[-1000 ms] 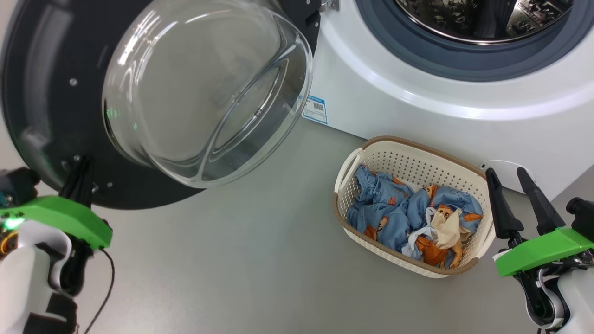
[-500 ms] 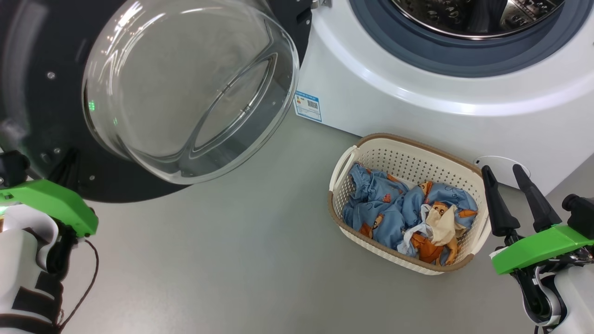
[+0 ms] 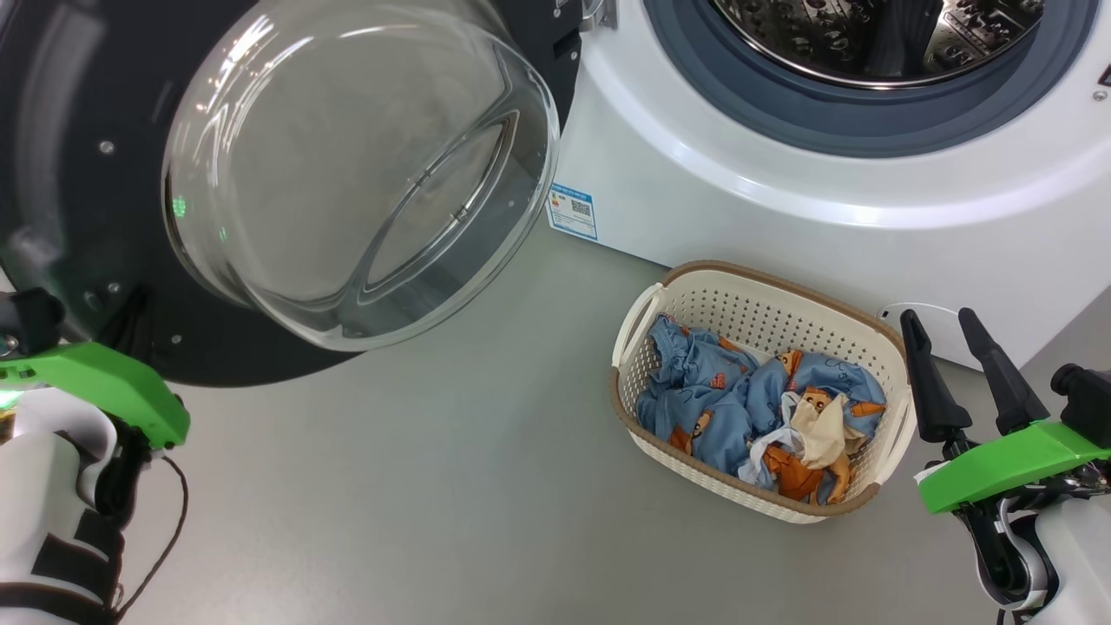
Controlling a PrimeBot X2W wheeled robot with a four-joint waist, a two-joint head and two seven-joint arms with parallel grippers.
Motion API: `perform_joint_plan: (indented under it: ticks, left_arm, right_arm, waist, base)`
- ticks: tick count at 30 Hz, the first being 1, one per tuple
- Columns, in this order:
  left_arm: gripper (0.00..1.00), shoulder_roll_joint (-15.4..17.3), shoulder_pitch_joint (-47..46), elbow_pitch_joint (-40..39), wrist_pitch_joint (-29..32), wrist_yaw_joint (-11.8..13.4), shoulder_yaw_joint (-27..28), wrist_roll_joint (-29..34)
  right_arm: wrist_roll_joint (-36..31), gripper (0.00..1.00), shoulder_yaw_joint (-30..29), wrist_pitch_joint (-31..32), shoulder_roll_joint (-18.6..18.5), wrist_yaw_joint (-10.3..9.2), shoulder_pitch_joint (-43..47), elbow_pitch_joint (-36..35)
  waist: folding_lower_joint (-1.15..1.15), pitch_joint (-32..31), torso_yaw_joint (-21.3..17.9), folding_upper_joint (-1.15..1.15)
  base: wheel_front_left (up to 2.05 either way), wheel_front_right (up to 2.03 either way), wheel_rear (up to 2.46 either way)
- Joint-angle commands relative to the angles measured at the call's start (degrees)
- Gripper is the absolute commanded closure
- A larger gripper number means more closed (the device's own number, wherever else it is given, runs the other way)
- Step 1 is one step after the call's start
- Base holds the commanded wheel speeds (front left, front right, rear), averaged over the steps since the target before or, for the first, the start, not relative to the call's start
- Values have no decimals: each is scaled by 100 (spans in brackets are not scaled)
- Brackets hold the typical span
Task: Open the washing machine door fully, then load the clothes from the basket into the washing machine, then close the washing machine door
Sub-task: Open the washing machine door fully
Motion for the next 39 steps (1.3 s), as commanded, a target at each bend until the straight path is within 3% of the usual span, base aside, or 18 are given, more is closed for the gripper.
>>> perform_joint_plan:
  ticks: [1,10,11,12,14,15,27,39]
  left_arm:
    - [100,338,-165,-102,-105,14,125,-104]
    - [100,349,229,-440,-333,13,-167,-443]
    - [88,355,268,-477,-368,13,-185,-473]
    - [88,355,268,-477,-368,13,-185,-473]
    - [15,370,399,-572,-455,13,-217,-558]
    - [0,373,447,-606,-481,13,-215,-592]
    - [0,401,1069,-1424,-710,82,-151,-727]
    - [0,402,1998,-2845,-667,697,-96,-791]
  right_arm:
    - [7,0,80,-70,-28,32,-21,-129]
    - [43,0,130,-70,7,32,-2,-83]
    - [45,0,134,-70,7,32,4,-82]
    - [45,0,134,-70,7,32,4,-82]
    - [53,0,146,-70,15,32,33,-81]
    - [57,0,152,-70,20,32,41,-79]
    - [61,0,164,-70,71,32,193,-106]
    - [57,0,234,-70,87,32,272,-131]
  waist:
    - [0,-11,-8,0]
    - [0,-130,-110,0]
    - [0,-148,-122,0]
    - [0,-148,-122,0]
    - [0,-217,-172,0]
    - [0,-239,-194,0]
    - [0,-518,-528,0]
    - [0,-741,-1049,0]
  base:
    - [0,0,0]
    - [0,0,0]
    - [0,0,0]
    - [0,0,0]
    - [0,0,0]
    - [0,0,0]
    - [0,0,0]
    - [0,0,0]
